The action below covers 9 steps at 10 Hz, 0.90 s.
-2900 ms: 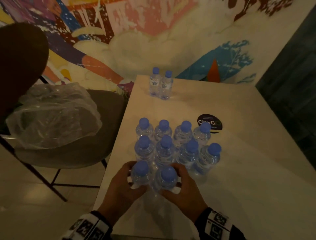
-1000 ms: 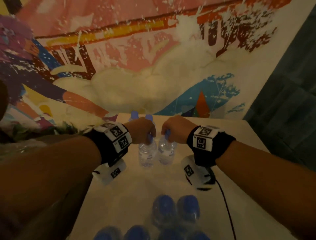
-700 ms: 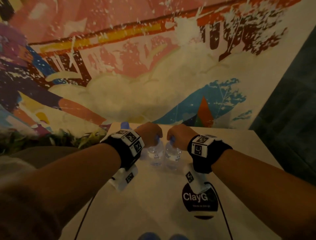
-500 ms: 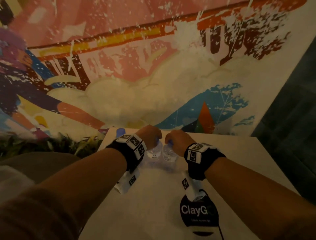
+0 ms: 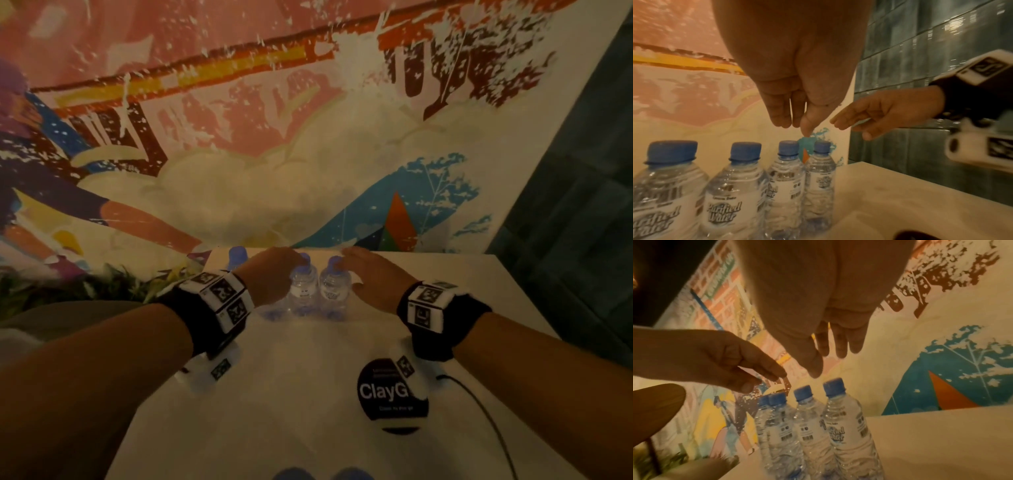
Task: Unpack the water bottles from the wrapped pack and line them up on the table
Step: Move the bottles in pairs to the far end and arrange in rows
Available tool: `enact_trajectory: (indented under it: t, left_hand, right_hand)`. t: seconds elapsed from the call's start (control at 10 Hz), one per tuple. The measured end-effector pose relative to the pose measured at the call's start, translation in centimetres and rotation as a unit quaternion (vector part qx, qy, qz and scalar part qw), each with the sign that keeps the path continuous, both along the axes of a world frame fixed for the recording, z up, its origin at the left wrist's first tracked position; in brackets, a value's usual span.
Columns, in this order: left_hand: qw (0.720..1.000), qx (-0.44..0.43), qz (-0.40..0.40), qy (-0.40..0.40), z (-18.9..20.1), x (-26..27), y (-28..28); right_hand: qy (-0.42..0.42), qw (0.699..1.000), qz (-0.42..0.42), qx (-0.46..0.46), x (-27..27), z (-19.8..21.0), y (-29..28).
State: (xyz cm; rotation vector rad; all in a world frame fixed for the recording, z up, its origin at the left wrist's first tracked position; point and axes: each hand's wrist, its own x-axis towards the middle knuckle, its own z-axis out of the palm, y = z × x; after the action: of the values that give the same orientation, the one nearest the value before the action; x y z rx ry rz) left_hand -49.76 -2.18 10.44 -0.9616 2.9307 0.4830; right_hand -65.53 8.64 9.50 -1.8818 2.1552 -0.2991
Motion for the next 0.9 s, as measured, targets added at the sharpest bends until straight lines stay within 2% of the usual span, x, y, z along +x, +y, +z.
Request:
enact_trajectory:
  t: [0.1, 0.2, 0.3, 0.4, 0.5, 0.6, 0.8, 0.9]
  left_hand:
    - [0.994, 0.022, -0.093, -0.049, 0.5, 3.2, 3.0]
    - [0.965, 0.077, -0.228, -0.107, 0.7, 6.3, 6.5]
    - [0.919, 0.153, -0.32, -0.172, 0.3, 8.3, 9.3]
    - [0.912, 0.167, -0.329, -0.178, -0.5, 9.4, 10.9]
    - [0.903, 0.152, -0.346, -0.205, -0.9, 9.7, 12.1]
    - [0.898, 0.147, -0.343, -0.232, -1.2, 8.9, 12.8]
    - [0.857, 0.031, -0.443, -0.26, -0.6, 7.1, 13.6]
    - [0.865, 0.036, -0.433, -0.25, -0.8, 5.3, 13.4]
  right_hand:
    - [0.011, 0.996, 0.045, 0.074, 2.3, 2.3, 3.6]
    - [0.021, 0.982, 0.096, 0.163, 5.2, 3.3, 7.4]
    - [0.024, 0.964, 0.153, 0.215, 8.2, 2.9, 10.8]
    - [0.003, 0.943, 0.182, 0.28, 10.4, 2.3, 13.2]
    - [0.009, 0.934, 0.183, 0.307, 11.9, 1.3, 14.2]
    - [0.062, 0.936, 0.166, 0.306, 12.7, 0.5, 14.2]
    - [0.061, 0.959, 0.153, 0.231, 10.7, 0.1, 14.2]
    - [0.048, 0.971, 0.134, 0.192, 8.6, 0.2, 14.4]
